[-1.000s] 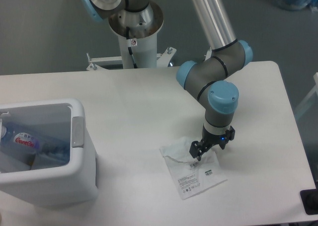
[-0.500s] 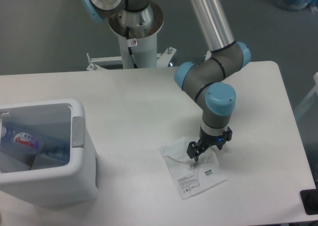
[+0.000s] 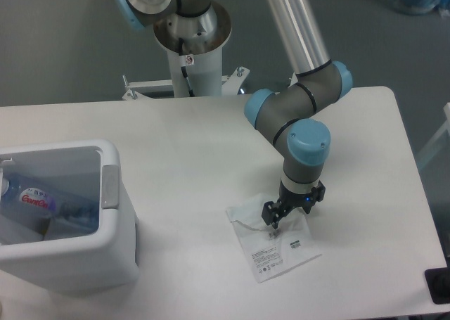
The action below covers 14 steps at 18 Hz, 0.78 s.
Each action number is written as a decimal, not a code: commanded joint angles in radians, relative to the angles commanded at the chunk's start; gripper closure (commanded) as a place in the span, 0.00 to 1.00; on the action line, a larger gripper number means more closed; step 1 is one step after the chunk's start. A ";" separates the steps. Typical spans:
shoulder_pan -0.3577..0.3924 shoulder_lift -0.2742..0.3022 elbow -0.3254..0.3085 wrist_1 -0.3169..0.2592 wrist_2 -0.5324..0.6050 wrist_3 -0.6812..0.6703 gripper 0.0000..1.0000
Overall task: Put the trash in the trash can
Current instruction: 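Lower the gripper and pinch the white tissue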
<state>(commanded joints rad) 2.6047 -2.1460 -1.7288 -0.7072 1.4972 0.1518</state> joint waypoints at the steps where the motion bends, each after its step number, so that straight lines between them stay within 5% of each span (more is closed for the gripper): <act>1: 0.000 0.000 0.000 0.000 0.000 -0.002 0.08; 14: -0.002 0.014 -0.011 -0.002 0.000 -0.002 0.53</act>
<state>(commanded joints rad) 2.6032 -2.1322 -1.7395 -0.7087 1.4972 0.1503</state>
